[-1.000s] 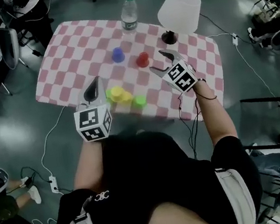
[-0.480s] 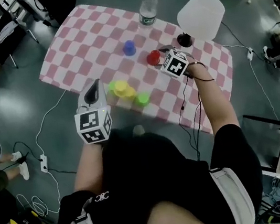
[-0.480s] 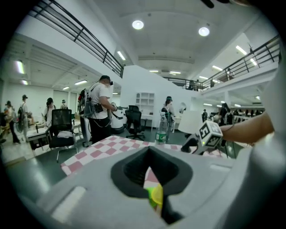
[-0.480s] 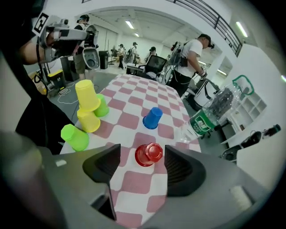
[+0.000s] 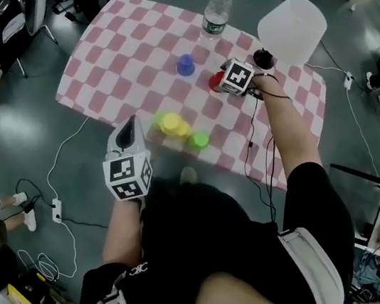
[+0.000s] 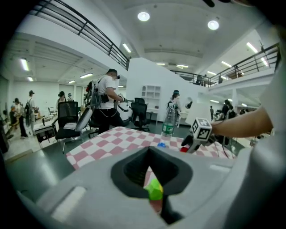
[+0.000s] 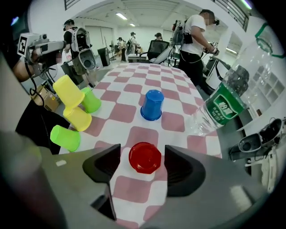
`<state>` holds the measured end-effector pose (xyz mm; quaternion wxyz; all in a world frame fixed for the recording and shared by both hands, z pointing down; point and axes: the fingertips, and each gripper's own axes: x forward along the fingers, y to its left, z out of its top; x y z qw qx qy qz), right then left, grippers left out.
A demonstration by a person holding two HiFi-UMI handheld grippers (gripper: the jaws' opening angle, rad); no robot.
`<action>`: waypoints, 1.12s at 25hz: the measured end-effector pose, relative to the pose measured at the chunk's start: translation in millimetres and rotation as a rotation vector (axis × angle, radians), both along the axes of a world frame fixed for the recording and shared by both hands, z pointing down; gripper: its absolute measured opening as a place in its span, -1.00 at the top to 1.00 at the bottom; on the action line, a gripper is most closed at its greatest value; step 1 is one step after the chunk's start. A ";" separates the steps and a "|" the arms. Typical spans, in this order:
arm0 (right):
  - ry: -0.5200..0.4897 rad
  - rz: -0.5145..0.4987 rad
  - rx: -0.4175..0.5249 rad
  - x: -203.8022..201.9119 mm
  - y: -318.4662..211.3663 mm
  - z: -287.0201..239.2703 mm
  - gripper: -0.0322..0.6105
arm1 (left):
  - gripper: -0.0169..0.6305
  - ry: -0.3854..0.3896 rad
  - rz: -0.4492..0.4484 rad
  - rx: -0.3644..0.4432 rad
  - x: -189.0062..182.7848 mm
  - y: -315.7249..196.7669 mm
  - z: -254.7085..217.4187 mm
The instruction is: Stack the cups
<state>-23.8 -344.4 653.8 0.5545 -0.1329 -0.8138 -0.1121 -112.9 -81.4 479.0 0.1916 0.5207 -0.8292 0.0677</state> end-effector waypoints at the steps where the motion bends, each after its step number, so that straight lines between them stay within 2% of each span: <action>1: 0.014 0.000 -0.005 -0.6 0.0 5.4 -0.02 | 0.95 0.003 -0.004 -0.006 -1.7 1.0 1.9; 9: 0.104 -0.006 -0.014 4.2 0.9 41.9 -0.02 | 0.95 0.023 -0.016 -0.032 -16.3 4.6 12.0; 17: 0.116 0.010 -0.002 3.1 -3.7 57.1 -0.01 | 0.95 0.034 -0.019 -0.044 -17.7 4.5 18.6; 23: 0.135 0.006 -0.027 8.5 3.2 50.8 0.00 | 0.95 0.038 -0.014 -0.039 -21.0 5.8 15.3; 28: 0.111 0.017 -0.031 11.3 11.1 26.2 0.00 | 0.95 0.036 0.006 -0.012 -20.8 1.2 9.0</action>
